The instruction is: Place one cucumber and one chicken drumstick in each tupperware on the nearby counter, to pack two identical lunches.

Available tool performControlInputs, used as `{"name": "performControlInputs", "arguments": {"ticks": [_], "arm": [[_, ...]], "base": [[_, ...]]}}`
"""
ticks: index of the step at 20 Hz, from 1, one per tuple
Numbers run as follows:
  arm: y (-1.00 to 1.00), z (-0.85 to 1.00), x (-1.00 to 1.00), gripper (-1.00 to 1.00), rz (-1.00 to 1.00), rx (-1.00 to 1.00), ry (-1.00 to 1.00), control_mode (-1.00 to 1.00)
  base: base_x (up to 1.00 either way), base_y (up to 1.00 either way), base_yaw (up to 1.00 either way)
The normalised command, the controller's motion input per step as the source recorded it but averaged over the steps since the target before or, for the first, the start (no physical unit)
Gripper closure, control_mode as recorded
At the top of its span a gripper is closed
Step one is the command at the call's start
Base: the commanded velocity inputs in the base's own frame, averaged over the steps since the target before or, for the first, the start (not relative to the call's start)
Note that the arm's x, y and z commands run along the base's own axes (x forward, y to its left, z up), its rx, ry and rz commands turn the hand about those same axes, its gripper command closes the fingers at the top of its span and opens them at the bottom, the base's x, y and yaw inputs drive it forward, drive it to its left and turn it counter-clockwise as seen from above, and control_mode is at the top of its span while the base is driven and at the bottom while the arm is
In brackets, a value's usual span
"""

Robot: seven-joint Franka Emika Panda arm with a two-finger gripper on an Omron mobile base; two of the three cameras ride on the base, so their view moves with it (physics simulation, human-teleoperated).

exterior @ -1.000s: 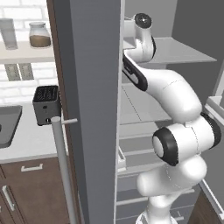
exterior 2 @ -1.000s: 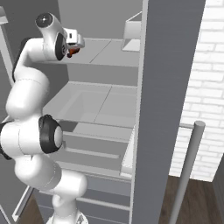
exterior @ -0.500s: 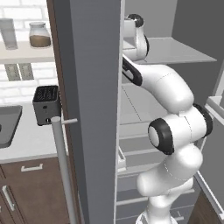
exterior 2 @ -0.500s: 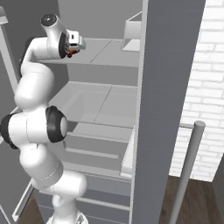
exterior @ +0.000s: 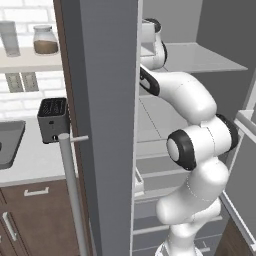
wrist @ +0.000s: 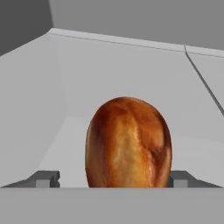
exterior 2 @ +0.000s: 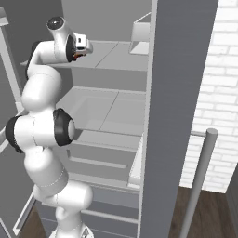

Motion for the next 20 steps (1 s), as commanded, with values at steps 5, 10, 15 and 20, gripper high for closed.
{"name": "performControlInputs", "arguments": {"ticks": [5,10,15,20], "arm": [[-0.07,-0.43,-0.10,1.00,0.00,0.00,0.00,-1.00],[-0.25,-0.12,-0.50,1.00,0.00,0.01,-0.02,-1.00],[-0.25,0.05,-0.93,1.00,0.00,0.07,-0.23,-1.00],[-0.18,0.00,-1.00,1.00,0.00,0.12,-0.44,-1.00]], "base": [[0.00,0.00,0.00],[0.00,0.00,0.00],[0.00,0.00,0.00],[0.00,0.00,0.00]]}}
